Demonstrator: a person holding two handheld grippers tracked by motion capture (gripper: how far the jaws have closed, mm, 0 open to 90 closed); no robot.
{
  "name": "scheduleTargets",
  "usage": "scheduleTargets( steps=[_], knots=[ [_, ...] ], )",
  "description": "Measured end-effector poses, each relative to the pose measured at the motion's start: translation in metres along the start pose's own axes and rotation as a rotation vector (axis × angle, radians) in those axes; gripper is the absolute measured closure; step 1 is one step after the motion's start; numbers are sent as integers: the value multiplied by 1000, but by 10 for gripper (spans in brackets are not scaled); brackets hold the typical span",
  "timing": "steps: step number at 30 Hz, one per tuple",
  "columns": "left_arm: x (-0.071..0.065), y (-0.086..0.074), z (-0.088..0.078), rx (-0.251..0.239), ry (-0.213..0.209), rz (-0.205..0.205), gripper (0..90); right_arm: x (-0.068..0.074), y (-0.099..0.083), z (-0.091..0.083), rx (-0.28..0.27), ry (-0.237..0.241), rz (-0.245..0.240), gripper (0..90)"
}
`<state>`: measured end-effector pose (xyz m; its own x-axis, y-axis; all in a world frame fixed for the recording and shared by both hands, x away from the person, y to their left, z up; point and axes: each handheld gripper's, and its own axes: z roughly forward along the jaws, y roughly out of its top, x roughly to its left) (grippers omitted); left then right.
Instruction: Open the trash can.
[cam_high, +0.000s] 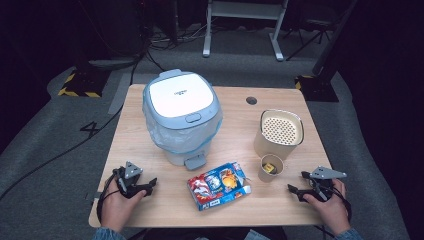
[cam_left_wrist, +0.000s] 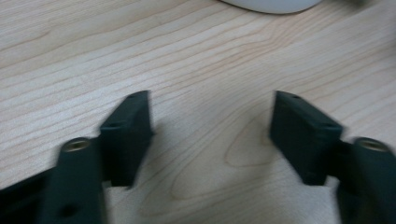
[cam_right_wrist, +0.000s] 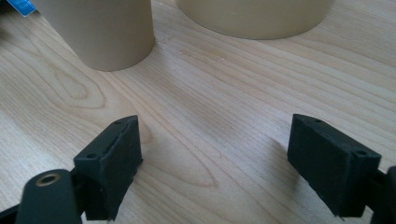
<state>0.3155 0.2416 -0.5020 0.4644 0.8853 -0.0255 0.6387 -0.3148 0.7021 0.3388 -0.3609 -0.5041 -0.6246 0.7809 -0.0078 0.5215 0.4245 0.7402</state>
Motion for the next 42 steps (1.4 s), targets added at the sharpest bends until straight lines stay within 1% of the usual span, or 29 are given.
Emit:
scheduleTargets(
  steps=[1, 2, 3, 4, 5, 6, 7, 8, 10, 11, 13, 14, 16, 17, 19, 22, 24, 25, 27, 28, 30, 32, 34, 35, 36, 38, 39, 40, 42],
  knots=[
    [0, 1, -2, 17, -13, 7, 359, 0, 0, 0, 0, 0, 0, 175],
    [0, 1, -2, 17, -13, 7, 373, 0, 0, 0, 0, 0, 0, 175],
    [-1, 4, -5, 34, -54, 1, 412, 0, 0, 0, 0, 0, 0, 175],
    [-1, 5, -6, 36, -74, 5, 442, 0, 0, 0, 0, 1, 0, 176],
    [-2, 7, -8, 33, -90, 9, 448, 0, 0, 0, 0, 1, 0, 177],
    [-2, 7, -8, 33, -90, 9, 448, 0, 0, 0, 0, 1, 0, 177],
    [-4, 11, -12, 25, -117, 35, 448, 0, 0, 0, -1, 3, 2, 182],
    [-5, 13, -14, 24, -136, 41, 456, 0, 0, 0, -2, 3, 3, 184],
    [-6, 18, -19, 10, -169, 36, 495, 0, 0, 0, -1, 4, 4, 184],
    [-6, 18, -19, 10, -169, 36, 507, 0, 0, 0, -1, 4, 4, 184],
    [-10, 27, -29, -16, -216, 42, 543, 0, 0, 0, -1, 3, 4, 184],
    [-10, 27, -29, -16, -216, 42, 553, 0, 0, 0, -1, 3, 4, 184],
    [-13, 34, -36, -38, -245, 53, 574, 0, 0, 0, -1, 3, 3, 184],
    [-16, 41, -42, -51, -289, 72, 598, 0, 0, 0, -2, 3, 4, 184],
    [-19, 49, -49, -82, -328, 90, 601, 0, 0, 0, -2, 3, 4, 184],
    [-21, 55, -55, -104, -345, 96, 633, 0, 0, 0, -1, 3, 4, 184],
    [-23, 65, -61, -122, -378, 112, 662, 0, 0, 0, -2, 4, 4, 184],
    [-23, 65, -61, -122, -378, 112, 667, 0, 0, 0, -2, 4, 4, 184],
    [-25, 74, -66, -129, -399, 150, 668, 0, 0, 0, -1, 3, 4, 184],
    [-26, 80, -71, -151, -429, 162, 679, 0, 0, 0, -2, 3, 4, 184],
    [-26, 90, -76, -180, -444, 187, 705, 0, 0, 0, -1, 4, 4, 184],
    [-27, 94, -79, -191, -453, 192, 721, 0, 0, 0, -1, 4, 4, 184],
    [-31, 105, -85, -216, -471, 216, 756, 0, 0, 0, -2, 3, 4, 185],
    [-31, 105, -85, -216, -471, 216, 765, 0, 0, 0, -2, 3, 4, 185],
    [-34, 114, -88, -226, -485, 238, 779, 0, 0, 0, -2, 3, 4, 184],
    [-35, 118, -89, -225, -483, 248, 803, 0, 0, 0, -2, 3, 4, 184],
    [-37, 126, -92, -223, -495, 270, 812, 0, 0, 0, -2, 4, 4, 184],
    [-37, 126, -92, -223, -495, 270, 817, 0, 0, 0, -2, 4, 4, 184],
    [-39, 135, -94, -223, -504, 288, 822, 0, 0, 0, -2, 3, 4, 184]
  ],
)
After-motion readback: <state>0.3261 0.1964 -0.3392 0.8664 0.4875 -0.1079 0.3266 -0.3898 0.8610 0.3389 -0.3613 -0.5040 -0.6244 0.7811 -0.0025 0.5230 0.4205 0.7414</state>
